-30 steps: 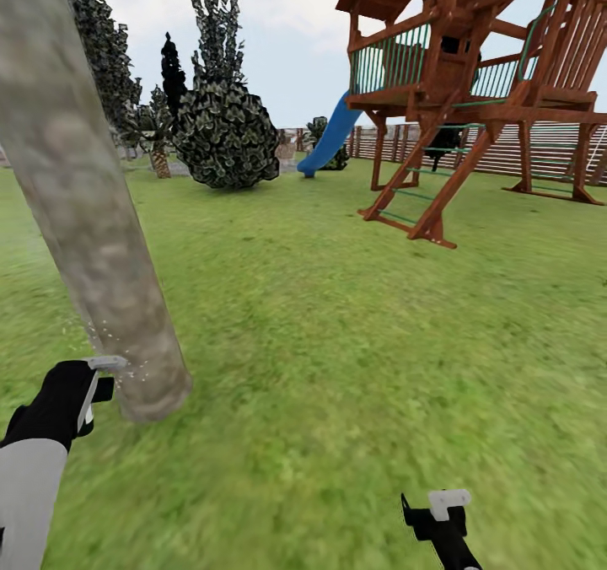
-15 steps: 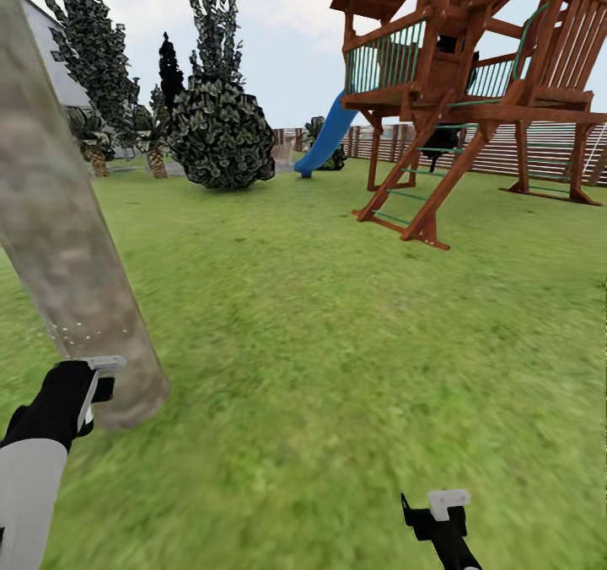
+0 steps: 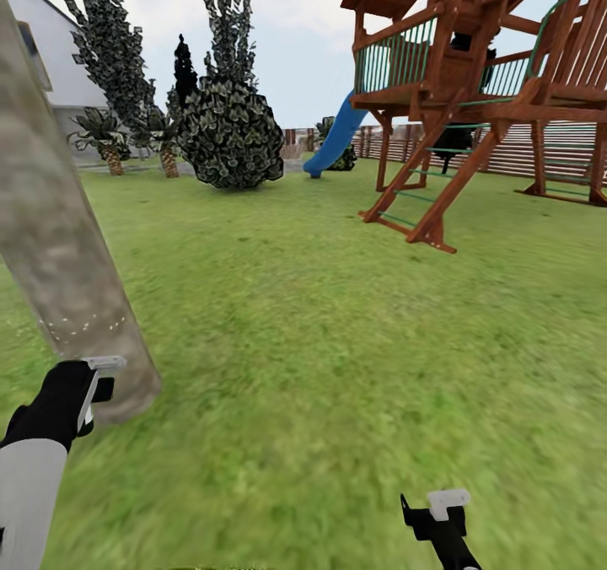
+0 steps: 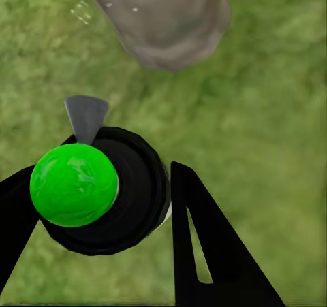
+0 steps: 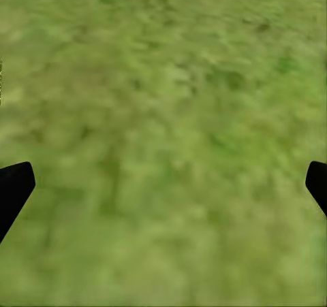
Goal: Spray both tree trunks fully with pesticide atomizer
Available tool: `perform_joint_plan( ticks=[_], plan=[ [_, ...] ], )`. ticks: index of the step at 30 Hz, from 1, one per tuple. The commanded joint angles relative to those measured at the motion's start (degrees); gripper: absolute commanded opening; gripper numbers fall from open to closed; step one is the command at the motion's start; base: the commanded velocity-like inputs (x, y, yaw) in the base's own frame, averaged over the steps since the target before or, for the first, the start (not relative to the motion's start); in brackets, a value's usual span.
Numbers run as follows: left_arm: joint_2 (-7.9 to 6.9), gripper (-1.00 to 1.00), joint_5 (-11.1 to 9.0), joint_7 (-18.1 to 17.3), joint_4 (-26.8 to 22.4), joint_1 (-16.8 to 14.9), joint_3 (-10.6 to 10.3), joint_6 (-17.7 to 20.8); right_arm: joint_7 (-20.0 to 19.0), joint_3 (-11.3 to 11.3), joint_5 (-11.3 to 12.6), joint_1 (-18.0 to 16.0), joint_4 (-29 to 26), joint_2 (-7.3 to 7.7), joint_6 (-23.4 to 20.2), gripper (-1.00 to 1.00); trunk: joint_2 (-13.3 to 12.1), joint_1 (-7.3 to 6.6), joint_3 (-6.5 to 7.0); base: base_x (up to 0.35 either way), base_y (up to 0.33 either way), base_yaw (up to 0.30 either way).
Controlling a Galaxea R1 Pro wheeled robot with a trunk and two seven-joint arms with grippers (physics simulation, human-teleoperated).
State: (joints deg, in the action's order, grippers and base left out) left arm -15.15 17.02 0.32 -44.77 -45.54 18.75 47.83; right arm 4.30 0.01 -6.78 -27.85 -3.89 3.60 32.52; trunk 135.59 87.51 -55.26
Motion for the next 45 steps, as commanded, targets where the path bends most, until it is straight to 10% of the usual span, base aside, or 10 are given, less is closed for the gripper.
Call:
perform_joint_plan(
  ticks=[1, 29, 36, 45],
  plan=[
    [0.03, -1.00, 0.10, 0.03, -0.05, -0.07, 0.02, 0.24, 0.45, -0.01, -0.60, -0.02, 0.03, 0.01, 0.09, 1.00, 0.02, -0.01, -0.05, 0.000, -0.269, 0.274],
    [-0.20, -1.00, 0.25, 0.21, 2.64, 0.27, 0.34, 0.16, 0.36, -0.01, -0.60, -0.02, 0.03, -0.06, 0.09, 1.00, 0.02, -0.01, -0.05, 0.083, -0.247, 0.087],
    [-0.59, -1.00, 0.09, 0.21, 4.31, 4.34, 0.68, -0.45, 0.36, -0.01, -0.60, -0.02, 0.03, -0.08, 0.09, 1.00, 0.02, -0.01, -0.05, 0.063, -0.025, 0.202],
    [-0.14, -1.00, -0.09, 0.34, 6.57, 5.92, 0.85, -6.72, 0.32, -0.01, -0.60, -0.02, 0.08, -0.13, 0.09, 1.00, 0.02, -0.01, -0.05, 0.151, -0.070, 0.245]
  ],
)
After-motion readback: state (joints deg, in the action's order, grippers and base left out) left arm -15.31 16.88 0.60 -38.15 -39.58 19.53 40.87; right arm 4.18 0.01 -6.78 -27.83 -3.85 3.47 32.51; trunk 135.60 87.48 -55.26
